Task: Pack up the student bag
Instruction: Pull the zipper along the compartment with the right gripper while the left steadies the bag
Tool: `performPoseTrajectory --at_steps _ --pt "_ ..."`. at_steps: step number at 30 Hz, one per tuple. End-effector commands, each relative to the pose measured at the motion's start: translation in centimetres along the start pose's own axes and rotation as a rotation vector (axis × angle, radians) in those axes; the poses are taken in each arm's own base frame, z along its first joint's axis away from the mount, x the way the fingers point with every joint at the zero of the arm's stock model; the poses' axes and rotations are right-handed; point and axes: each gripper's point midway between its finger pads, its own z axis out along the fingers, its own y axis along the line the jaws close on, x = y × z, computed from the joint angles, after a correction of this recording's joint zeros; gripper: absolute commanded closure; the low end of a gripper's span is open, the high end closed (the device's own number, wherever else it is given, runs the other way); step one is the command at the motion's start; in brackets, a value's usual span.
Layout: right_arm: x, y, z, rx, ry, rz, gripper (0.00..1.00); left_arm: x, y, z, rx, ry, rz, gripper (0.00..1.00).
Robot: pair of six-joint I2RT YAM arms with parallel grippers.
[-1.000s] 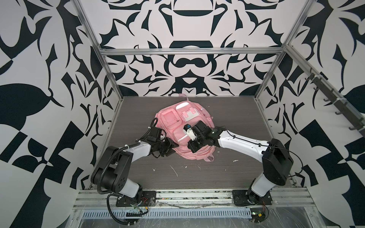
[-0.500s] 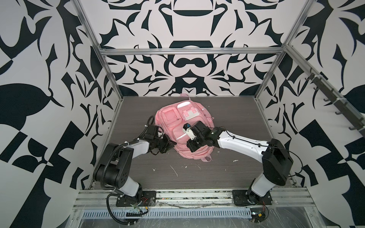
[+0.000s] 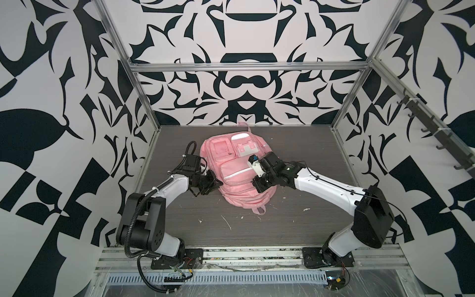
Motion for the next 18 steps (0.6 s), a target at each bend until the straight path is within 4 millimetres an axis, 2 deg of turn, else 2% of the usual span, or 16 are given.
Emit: performPoseTrajectory --at_steps 1,8,12,14,15,16,18 --pt "0.8 -2.7 -2.6 0.092 0.047 0.004 1.00 -2.3 2.2 -2.4 -0.146 -0.127 0.050 1.00" --pt "0.3 -5.9 -3.3 0.140 0.048 0.026 1.00 -2.0 3.6 -3.7 -0.169 -0.133 0.047 1.00" --pt "-0.6 -6.3 -3.4 0.140 0.037 0.025 1.00 -1.9 2.4 -4.7 -0.173 -0.124 0.121 0.98" --pt "-0.8 -6.2 -3.3 0.130 0.038 0.027 1.00 -1.8 1.0 -5.6 -0.175 -0.112 0.180 0.67" --pt "-0.8 -6.1 -3.2 0.126 0.036 0.030 1.00 -1.8 0.3 -6.4 -0.184 -0.116 0.207 0.47" --pt "-0.9 -6.0 -3.1 0.122 0.033 0.032 1.00 -1.7 -0.3 -7.1 -0.187 -0.123 0.227 0.34" --pt "-1.0 -5.9 -3.1 0.115 0.031 0.038 1.00 -1.6 -1.3 -8.5 -0.186 -0.143 0.254 0.22"
